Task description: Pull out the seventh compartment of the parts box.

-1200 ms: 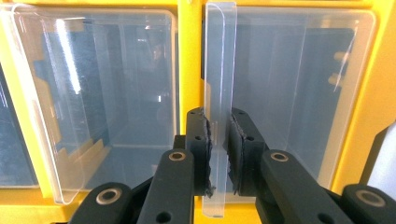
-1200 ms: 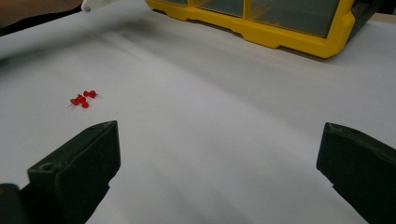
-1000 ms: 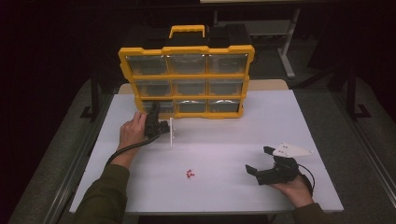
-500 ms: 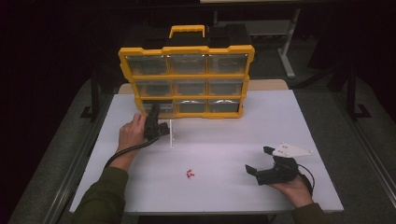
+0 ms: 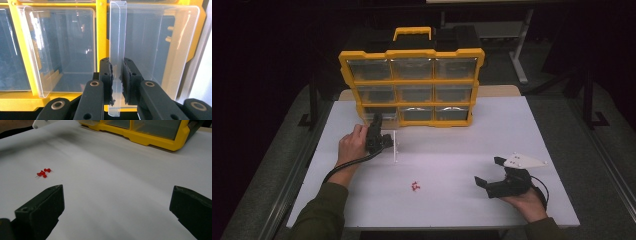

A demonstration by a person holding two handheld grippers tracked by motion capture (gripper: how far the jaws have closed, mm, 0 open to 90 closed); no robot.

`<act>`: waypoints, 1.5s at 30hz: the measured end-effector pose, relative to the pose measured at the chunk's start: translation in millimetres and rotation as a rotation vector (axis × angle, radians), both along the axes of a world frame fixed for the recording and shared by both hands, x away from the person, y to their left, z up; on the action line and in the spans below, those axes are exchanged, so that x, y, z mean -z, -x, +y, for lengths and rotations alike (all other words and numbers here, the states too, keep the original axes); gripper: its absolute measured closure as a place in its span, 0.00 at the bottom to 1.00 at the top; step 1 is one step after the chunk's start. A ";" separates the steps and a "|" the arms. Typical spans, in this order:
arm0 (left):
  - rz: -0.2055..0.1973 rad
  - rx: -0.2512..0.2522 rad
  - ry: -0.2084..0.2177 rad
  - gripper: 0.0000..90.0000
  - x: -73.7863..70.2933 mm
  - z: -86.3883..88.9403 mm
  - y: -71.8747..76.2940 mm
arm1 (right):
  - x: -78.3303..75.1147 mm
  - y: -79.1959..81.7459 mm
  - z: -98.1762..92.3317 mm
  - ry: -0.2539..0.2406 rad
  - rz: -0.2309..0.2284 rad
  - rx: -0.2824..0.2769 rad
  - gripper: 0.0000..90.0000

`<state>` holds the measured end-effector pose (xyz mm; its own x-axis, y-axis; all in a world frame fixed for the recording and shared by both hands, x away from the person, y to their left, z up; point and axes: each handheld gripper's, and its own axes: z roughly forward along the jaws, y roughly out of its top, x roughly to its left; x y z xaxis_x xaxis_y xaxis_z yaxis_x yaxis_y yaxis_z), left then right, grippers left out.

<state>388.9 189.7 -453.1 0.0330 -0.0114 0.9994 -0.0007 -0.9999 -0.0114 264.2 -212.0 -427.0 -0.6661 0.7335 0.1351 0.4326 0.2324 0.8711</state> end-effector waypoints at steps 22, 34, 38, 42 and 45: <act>-0.019 -0.007 -0.004 0.89 3.1 0.7 22.0 | 0.1 0.4 0.2 0.002 -0.002 0.003 0.00; -0.013 -0.002 -0.005 0.89 2.5 2.0 33.1 | 1.0 0.9 0.2 0.003 -0.001 0.005 0.00; -0.011 0.000 -0.002 0.89 2.0 2.3 38.3 | 0.9 1.1 -0.1 0.001 0.000 0.007 0.00; -0.011 -0.001 0.000 0.89 2.0 1.5 41.9 | 1.0 1.0 0.0 0.006 -0.002 0.004 0.00; -0.008 0.002 0.005 0.89 2.1 1.8 45.1 | 0.9 1.1 0.1 0.009 -0.004 0.001 0.00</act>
